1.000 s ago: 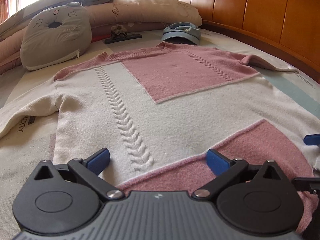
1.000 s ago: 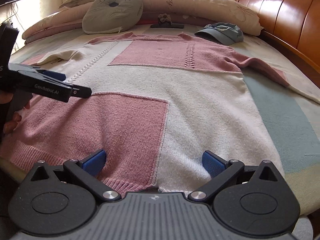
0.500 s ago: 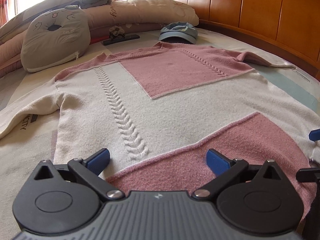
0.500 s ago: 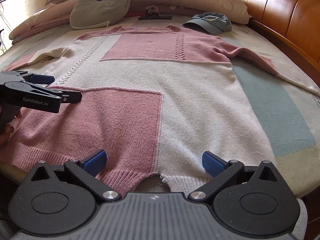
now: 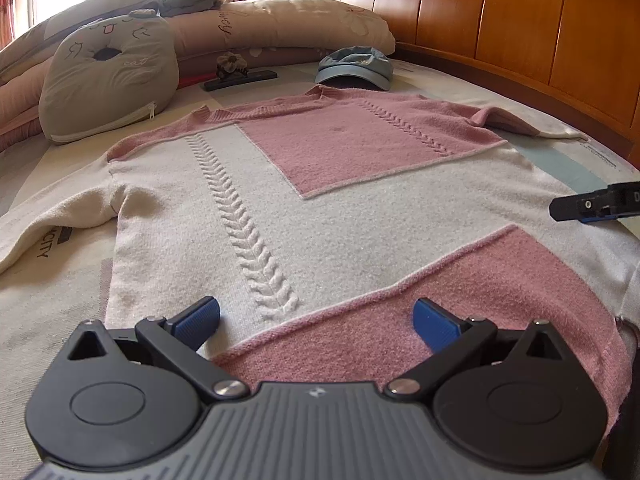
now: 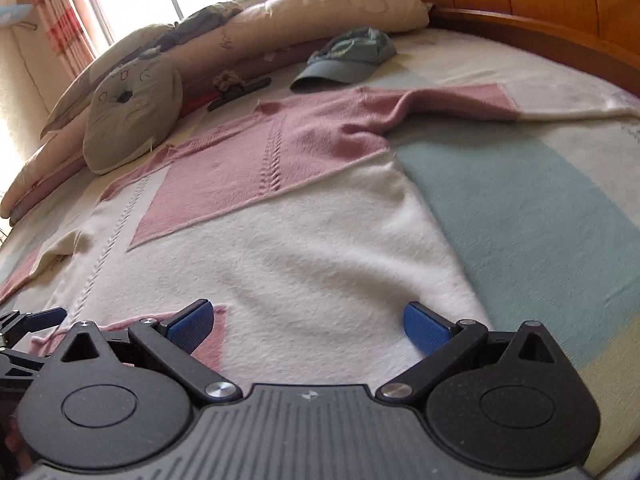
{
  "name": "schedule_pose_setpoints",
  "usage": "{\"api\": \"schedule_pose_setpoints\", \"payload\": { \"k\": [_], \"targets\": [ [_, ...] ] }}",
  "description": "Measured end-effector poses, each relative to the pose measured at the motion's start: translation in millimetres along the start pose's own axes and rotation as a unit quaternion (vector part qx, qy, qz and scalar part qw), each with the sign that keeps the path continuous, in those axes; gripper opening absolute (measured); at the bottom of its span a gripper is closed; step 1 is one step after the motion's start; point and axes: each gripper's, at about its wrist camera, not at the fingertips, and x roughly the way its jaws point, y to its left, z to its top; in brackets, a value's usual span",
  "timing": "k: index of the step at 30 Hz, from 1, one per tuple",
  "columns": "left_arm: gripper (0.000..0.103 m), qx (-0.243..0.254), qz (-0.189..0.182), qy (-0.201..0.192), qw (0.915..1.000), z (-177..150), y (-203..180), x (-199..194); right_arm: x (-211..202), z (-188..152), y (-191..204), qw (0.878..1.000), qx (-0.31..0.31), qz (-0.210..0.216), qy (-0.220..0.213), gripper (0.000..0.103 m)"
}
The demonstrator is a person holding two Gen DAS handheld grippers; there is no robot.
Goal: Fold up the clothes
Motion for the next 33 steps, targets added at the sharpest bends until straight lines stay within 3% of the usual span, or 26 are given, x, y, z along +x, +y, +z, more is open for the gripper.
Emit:
{"api": "schedule_pose_setpoints", "payload": {
  "k": [3,6,9,16,18,22,26,28,33],
  "targets": [
    [0.102,-0.001,0.000,0.000,1.0000,0.3,0.3,0.0,-0.7,7.9,-5.9,0.999,-0.008,-0.045,0.005,0.103],
    [0.102,0.000,0.001,0.000,1.0000,0.1,-0.3,-0.3,-12.8,8.1,9.0,0.999,-0.009,-0.028,0.022,0.103],
    [0.102,0.001,0.001,0.001,1.0000,0.1,-0.9,-0.7,-23.9,-4.9,29.5,0.998,-0.052,0.012,0.033,0.103],
    [0.102,-0.011,-0.014,-0.007,0.9998,10.1,5.9,-6.3,-36.5,-51.7,42.7,0.990,-0.138,-0.018,0.037,0.103],
    [0.102,-0.017,-0.017,-0.010,0.9997,19.4,8.5,-4.5,-36.0,-54.7,45.0,0.990,-0.134,-0.027,0.026,0.103],
    [0.102,-0.010,-0.029,-0.012,0.9995,31.6,7.6,3.9,-31.6,-48.9,41.7,0.995,-0.097,-0.014,-0.003,0.103],
    [0.102,-0.011,-0.054,0.008,0.9984,22.1,6.6,19.5,-35.3,-23.2,13.7,0.999,0.003,0.043,-0.002,0.103],
    [0.102,0.013,-0.040,0.003,0.9991,17.5,0.5,19.2,-36.3,-4.7,-4.8,0.997,0.051,0.058,-0.003,0.103],
    [0.102,-0.006,-0.055,0.002,0.9985,20.8,1.0,12.4,-23.0,59.9,-67.6,0.992,0.109,0.032,-0.054,0.103]
  ]
}}
